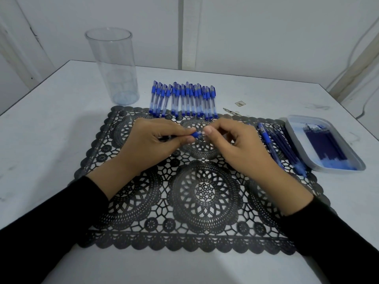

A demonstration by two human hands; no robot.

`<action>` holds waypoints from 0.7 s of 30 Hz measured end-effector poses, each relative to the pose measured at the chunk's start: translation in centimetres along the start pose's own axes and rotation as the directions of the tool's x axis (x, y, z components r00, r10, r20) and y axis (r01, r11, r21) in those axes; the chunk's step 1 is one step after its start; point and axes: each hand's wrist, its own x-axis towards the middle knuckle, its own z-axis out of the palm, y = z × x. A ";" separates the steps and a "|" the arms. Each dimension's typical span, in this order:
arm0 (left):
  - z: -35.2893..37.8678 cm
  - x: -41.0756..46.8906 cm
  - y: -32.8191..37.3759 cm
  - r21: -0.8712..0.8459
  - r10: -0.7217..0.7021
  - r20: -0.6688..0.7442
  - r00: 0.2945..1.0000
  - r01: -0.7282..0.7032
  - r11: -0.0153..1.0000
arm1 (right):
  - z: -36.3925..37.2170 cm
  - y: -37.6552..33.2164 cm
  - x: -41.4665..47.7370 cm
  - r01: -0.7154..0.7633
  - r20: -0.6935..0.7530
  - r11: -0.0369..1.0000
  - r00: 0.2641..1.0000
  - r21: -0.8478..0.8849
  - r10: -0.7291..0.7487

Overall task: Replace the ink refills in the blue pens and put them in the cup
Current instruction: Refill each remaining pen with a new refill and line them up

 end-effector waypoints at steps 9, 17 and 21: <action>-0.1 0.0 -0.2 0.006 -0.011 0.002 1.000 0.011 1.000 | -0.2 0.0 0.0 0.038 -0.019 0.999 0.999 -0.026 -0.038; -0.1 0.0 -0.1 0.005 -0.009 0.010 1.000 0.009 1.000 | -0.3 0.1 -0.1 0.003 0.027 0.999 1.000 -0.047 -0.002; 0.0 0.0 0.0 0.005 -0.012 0.006 1.000 0.012 1.000 | -0.3 0.1 -0.1 0.059 0.006 0.998 0.998 -0.028 -0.059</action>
